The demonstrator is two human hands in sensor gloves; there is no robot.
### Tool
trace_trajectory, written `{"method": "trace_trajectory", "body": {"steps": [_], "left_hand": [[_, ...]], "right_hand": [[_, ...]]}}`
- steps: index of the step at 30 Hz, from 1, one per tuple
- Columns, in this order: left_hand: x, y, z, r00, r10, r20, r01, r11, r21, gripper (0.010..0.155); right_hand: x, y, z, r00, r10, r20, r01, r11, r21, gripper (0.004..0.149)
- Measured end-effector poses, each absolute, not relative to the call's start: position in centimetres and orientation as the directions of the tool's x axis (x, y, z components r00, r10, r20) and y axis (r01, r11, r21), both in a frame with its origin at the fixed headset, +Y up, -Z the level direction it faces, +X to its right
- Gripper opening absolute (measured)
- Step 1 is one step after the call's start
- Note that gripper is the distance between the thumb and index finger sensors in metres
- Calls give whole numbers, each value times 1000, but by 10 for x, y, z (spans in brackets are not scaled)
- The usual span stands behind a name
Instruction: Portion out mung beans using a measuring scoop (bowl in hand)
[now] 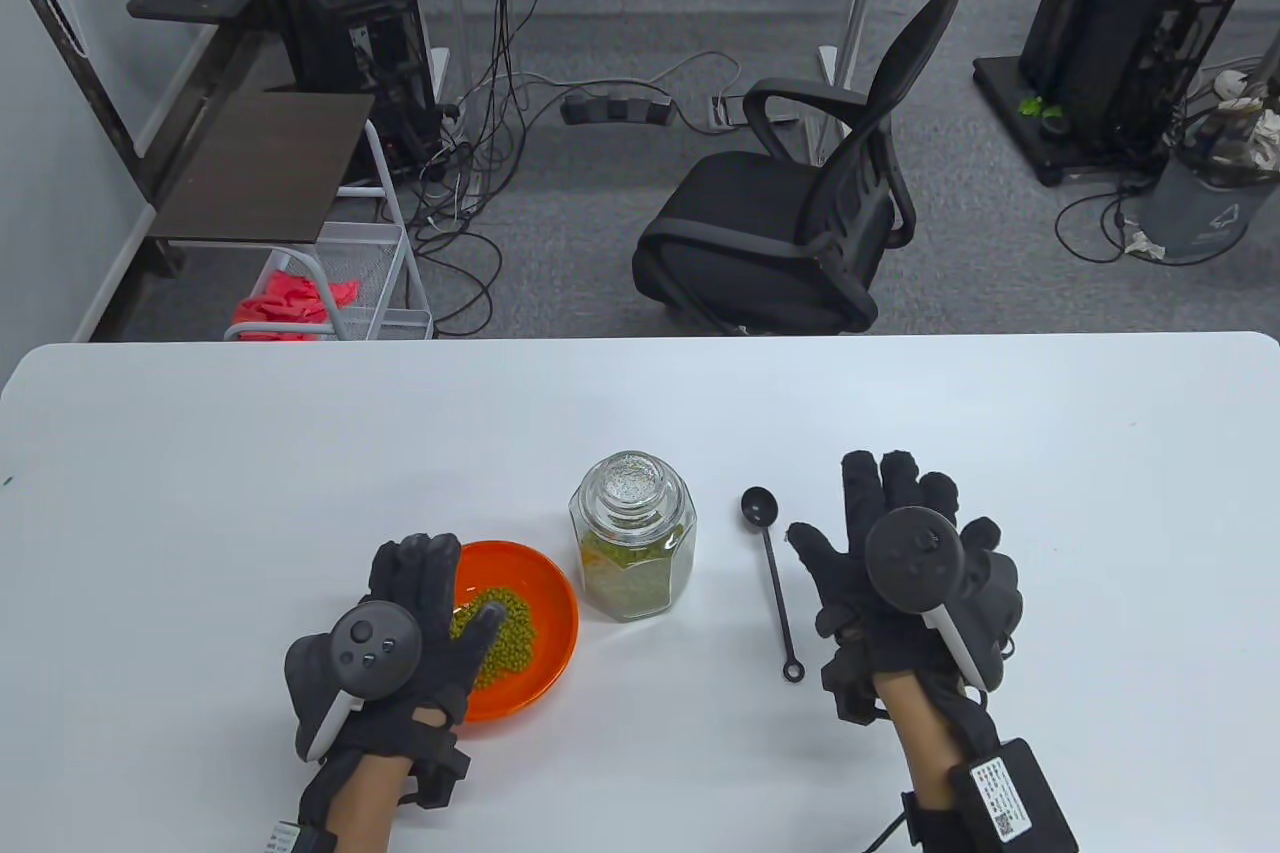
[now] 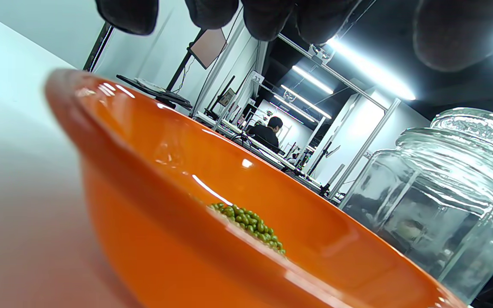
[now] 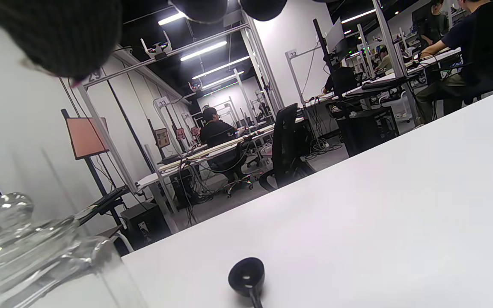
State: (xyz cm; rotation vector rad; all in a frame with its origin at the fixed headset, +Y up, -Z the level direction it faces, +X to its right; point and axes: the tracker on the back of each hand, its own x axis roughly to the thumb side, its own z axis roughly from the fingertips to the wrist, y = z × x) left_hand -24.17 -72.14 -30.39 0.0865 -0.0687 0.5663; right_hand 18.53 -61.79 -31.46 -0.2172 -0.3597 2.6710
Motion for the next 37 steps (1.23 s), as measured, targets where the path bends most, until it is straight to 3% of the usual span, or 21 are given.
{"method": "trace_trajectory", "body": {"steps": [25,37], "left_hand": [[-244,-721,-304,850,521,80,-526,847,68,83],[-245,-721,-304,852,519,73,-524,849,68,83]], "right_hand": [[187,-689,-301,-896,440,-61,-411,-873,-262,80],[184,-704,-296,-908,412,-75,-389,-895,-219,80]]}}
